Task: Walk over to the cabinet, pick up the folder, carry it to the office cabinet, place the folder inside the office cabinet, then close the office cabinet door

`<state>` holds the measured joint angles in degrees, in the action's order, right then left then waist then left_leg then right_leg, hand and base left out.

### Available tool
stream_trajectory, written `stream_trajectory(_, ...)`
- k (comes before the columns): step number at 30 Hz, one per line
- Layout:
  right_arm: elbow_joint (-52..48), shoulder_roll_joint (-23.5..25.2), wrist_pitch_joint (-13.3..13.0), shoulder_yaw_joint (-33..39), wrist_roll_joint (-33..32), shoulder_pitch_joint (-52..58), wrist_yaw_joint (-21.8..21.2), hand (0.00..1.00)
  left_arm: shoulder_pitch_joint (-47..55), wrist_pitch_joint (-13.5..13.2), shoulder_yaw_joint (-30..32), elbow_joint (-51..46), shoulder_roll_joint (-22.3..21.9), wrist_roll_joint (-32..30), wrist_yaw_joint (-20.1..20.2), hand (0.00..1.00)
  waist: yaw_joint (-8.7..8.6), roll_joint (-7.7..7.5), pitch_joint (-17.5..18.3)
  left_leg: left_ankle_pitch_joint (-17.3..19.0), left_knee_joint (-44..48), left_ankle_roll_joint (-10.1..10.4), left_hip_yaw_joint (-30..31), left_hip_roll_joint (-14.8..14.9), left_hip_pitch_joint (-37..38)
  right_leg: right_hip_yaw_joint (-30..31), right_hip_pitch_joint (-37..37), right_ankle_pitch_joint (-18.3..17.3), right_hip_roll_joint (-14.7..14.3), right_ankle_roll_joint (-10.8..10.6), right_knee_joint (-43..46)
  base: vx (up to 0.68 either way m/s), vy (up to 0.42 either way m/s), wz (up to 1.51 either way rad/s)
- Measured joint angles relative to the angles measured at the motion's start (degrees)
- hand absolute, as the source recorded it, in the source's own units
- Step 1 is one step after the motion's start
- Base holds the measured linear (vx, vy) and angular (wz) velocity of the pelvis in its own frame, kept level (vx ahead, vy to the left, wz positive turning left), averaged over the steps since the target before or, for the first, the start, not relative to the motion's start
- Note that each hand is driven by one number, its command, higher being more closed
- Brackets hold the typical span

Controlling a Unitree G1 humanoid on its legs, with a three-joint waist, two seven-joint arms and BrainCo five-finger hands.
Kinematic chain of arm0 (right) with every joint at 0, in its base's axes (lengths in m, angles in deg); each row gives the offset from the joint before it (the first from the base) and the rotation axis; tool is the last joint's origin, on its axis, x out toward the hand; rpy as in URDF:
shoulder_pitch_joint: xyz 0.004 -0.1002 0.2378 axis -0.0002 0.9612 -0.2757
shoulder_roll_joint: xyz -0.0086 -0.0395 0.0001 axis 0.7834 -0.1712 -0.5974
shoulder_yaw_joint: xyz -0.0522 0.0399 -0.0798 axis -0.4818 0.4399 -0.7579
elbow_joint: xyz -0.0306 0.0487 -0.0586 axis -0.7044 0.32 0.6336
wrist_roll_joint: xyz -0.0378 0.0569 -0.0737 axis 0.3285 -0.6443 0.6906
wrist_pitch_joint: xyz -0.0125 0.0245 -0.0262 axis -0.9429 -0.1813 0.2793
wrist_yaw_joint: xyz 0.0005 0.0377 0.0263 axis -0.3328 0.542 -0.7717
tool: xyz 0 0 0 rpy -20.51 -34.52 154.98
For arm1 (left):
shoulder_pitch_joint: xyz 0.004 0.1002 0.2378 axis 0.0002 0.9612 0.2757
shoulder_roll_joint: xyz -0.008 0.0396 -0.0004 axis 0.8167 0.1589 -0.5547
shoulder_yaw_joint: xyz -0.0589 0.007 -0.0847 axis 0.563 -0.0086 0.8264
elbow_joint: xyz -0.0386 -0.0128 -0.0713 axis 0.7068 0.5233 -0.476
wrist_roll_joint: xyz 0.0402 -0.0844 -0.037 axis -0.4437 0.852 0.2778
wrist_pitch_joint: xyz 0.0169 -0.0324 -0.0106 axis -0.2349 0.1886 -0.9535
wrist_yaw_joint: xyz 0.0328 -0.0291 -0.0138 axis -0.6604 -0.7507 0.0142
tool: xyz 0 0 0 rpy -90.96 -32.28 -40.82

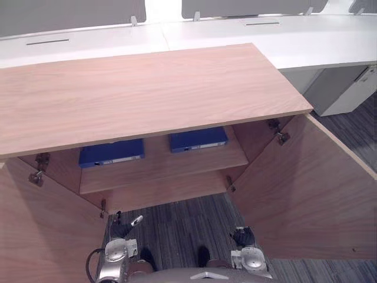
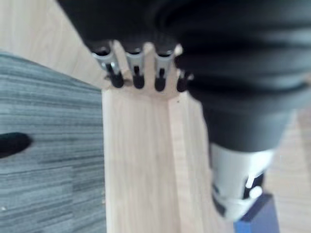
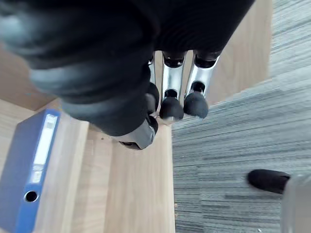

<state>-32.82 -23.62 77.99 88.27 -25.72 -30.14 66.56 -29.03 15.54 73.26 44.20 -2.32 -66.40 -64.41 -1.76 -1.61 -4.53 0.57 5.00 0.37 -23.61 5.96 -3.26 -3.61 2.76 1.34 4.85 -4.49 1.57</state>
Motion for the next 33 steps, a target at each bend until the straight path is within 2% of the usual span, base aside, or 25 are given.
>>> stream_trajectory(2, 1.43, 0.01, 0.07, 0.52, -0.87, 0.00, 0.51, 0.00, 0.04, 0.04, 0.40, 1.27, 0.34, 0.01, -0.02, 0.00, 0.00, -0.15, 0.42, -0.86, -2.51, 0.35, 0.04, -0.89, 1.11, 0.36, -0.22, 0.37, 0.22, -0.13, -0.88, -0.07, 0.031, -0.12)
stream_trajectory(4, 2.22, 0.05, 1.01, 1.59, -2.03, 0.13, 0.87, 0.00, 0.52, 0.12, 0.79, 2.48, 0.30, 0.01, -0.03, 0.00, 0.78, -0.29, 0.50, -2.13, -6.45, 0.37, 0.35, -2.47, 3.72, 2.07, -0.20, 0.60, 0.39, -0.01, -1.53, -0.08, 0.063, -0.41)
stream_trajectory(7, 3.51, 0.21, 1.00, 2.08, -4.27, 0.69, 0.94, 0.00, 0.67, 0.37, 0.91, 5.25, 0.32, 0.01, -0.03, 0.00, 0.47, -0.61, 1.02, -2.43, -9.81, 0.42, 2.13, -4.15, 6.19, 3.13, -0.95, 0.76, 0.76, -0.16, -2.05, -0.05, 0.064, -0.33)
stream_trajectory(10, 4.17, 0.52, 1.06, 4.20, -6.38, 0.95, 1.18, 0.00, 0.66, 0.52, 0.56, 7.00, 0.19, 0.00, 0.05, 0.00, -0.25, -0.92, 1.57, -2.41, -9.83, 0.38, 2.44, -4.56, 7.23, 3.29, -2.05, 0.76, 1.15, -0.16, -2.36, -0.01, 0.048, -0.07)
stream_trajectory(17, 5.41, 0.96, 1.03, 8.17, -10.40, 1.47, 2.07, 0.00, 0.90, 1.00, 0.17, 8.78, 0.32, 0.00, 0.10, 0.00, -0.30, -0.77, 1.95, -1.95, -9.88, -0.14, 2.15, -5.00, 8.33, 3.81, -3.19, 0.84, 1.34, -0.10, -2.87, 0.01, 0.003, -0.02)
stream_trajectory(20, 5.08, 1.17, 0.99, 15.18, -15.17, 1.60, 2.24, 0.00, 0.99, 1.39, 0.22, 10.20, 0.34, 0.01, 0.42, 0.00, -0.76, -0.25, 2.30, -1.41, -9.87, -0.26, 1.44, -4.95, 8.53, 4.72, -3.10, 0.86, 1.13, -0.11, -3.25, 0.04, -0.008, -0.13)
stream_trajectory(23, 0.28, 1.43, 0.84, 22.89, -20.48, 2.79, 4.21, 0.00, 1.10, 1.64, 0.66, 10.14, 0.50, 0.04, 0.48, 0.00, -1.32, 0.08, 2.50, -0.96, -9.86, -0.04, 0.91, -4.86, 8.64, 5.21, -3.10, 0.87, 1.00, -0.10, -3.36, 0.05, -0.011, -0.11)
stream_trajectory(25, -4.17, 1.38, -0.24, 28.13, -24.90, 3.14, 5.44, 0.00, 1.21, 1.65, 1.17, 9.76, 0.86, 0.05, 0.52, 0.00, -1.50, 0.22, 2.58, -0.49, -9.86, 0.09, -0.18, -4.70, 9.21, 6.11, -3.09, 0.81, 0.77, -0.02, -3.41, 0.04, -0.012, -0.23)
stream_trajectory(30, -11.46, 0.91, -1.93, 36.07, -29.50, 2.69, 8.11, 0.00, 1.39, 1.67, 1.53, 8.20, 0.92, 0.04, 1.23, 0.00, -1.96, 0.60, 3.08, 0.37, -9.86, 0.21, -0.96, -4.45, 9.48, 6.51, -2.97, 0.39, 0.68, 0.16, -3.33, 0.03, -0.013, -0.09)
stream_trajectory(33, -12.39, -0.70, -2.49, 39.34, -30.82, 1.13, 9.00, 0.00, 1.45, 1.66, 1.61, 7.41, 1.14, 0.03, 1.38, 0.00, -2.09, 0.80, 3.20, 0.79, -9.85, 0.26, -1.75, -4.42, 9.50, 7.32, -2.53, 0.23, 0.56, 0.40, -3.21, 0.02, -0.012, -0.15)
